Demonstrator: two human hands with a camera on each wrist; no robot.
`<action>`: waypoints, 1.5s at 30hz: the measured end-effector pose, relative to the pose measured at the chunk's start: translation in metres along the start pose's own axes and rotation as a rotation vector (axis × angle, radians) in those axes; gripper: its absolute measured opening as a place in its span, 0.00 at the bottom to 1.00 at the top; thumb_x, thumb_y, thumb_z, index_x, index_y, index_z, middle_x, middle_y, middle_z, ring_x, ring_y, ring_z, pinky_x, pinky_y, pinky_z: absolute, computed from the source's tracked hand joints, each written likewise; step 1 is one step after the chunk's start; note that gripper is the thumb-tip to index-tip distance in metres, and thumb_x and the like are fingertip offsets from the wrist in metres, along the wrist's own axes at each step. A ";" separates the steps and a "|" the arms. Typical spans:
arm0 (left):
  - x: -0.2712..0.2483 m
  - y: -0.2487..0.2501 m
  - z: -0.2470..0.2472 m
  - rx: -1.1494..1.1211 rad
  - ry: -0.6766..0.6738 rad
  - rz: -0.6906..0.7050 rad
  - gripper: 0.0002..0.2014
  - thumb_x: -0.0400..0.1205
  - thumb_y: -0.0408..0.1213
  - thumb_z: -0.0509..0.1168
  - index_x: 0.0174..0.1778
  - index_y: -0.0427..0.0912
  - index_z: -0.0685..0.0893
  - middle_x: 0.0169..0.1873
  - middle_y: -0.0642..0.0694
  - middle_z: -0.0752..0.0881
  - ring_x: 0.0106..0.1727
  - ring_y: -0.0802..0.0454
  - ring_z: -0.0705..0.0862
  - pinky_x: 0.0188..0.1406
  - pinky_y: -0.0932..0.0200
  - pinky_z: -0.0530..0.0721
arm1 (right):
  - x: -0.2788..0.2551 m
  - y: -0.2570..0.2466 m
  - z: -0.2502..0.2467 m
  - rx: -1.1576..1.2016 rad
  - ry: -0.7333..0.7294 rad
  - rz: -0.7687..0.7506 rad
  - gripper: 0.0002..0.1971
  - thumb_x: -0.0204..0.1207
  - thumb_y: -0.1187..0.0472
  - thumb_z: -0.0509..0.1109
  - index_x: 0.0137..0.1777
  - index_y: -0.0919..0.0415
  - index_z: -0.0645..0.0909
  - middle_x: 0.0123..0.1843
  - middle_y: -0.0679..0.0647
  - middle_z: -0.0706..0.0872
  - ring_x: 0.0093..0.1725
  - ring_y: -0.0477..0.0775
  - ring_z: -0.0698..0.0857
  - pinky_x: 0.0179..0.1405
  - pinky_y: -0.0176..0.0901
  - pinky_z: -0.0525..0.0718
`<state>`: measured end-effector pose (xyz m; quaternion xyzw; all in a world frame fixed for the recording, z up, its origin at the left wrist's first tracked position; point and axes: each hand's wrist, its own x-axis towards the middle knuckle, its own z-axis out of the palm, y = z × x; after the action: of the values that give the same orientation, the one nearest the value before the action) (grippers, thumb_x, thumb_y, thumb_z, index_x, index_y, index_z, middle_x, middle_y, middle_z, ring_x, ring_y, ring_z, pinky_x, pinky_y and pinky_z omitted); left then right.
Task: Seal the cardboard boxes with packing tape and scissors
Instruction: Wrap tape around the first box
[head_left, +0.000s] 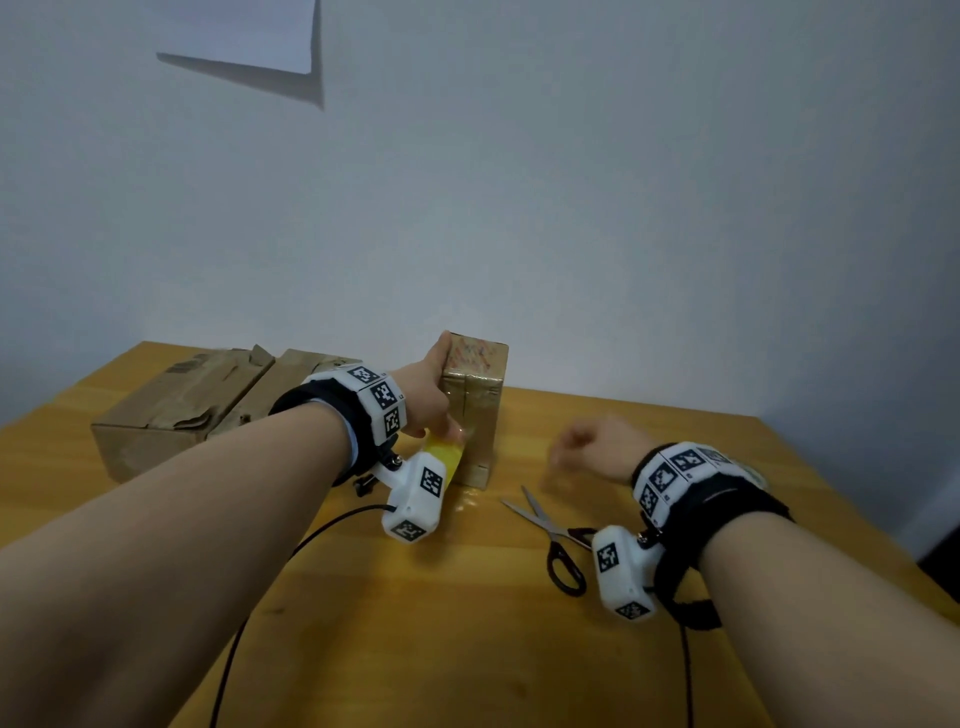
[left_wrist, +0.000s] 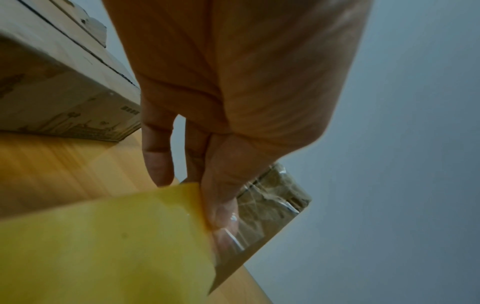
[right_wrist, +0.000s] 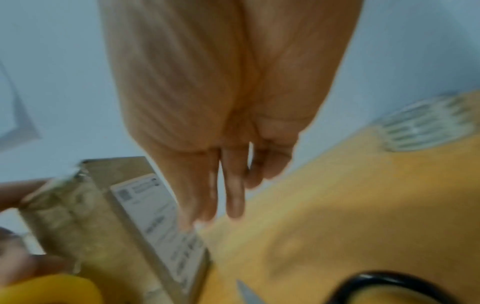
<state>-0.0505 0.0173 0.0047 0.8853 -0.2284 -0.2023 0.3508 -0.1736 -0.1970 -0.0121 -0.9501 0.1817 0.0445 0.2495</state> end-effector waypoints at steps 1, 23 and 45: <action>0.000 0.001 0.000 0.005 0.000 0.001 0.61 0.73 0.23 0.73 0.80 0.65 0.30 0.62 0.40 0.83 0.57 0.41 0.85 0.52 0.40 0.88 | 0.005 -0.011 -0.002 0.069 0.131 -0.061 0.12 0.72 0.47 0.78 0.53 0.47 0.86 0.57 0.45 0.87 0.62 0.50 0.83 0.64 0.47 0.79; 0.000 0.006 -0.006 0.096 -0.120 0.040 0.57 0.77 0.26 0.69 0.80 0.61 0.28 0.48 0.44 0.87 0.42 0.52 0.85 0.33 0.60 0.86 | 0.053 -0.068 0.020 0.010 0.243 -0.243 0.34 0.82 0.58 0.70 0.84 0.38 0.61 0.72 0.53 0.81 0.70 0.57 0.78 0.69 0.44 0.73; -0.007 0.007 -0.002 0.127 -0.115 0.071 0.53 0.76 0.25 0.68 0.80 0.62 0.36 0.50 0.38 0.86 0.48 0.43 0.87 0.49 0.45 0.90 | 0.059 -0.063 0.033 0.170 0.357 -0.305 0.22 0.84 0.62 0.67 0.72 0.35 0.80 0.58 0.56 0.88 0.43 0.55 0.85 0.56 0.54 0.87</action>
<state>-0.0566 0.0175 0.0123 0.8841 -0.2917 -0.2256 0.2870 -0.0953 -0.1490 -0.0223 -0.9349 0.0805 -0.1775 0.2965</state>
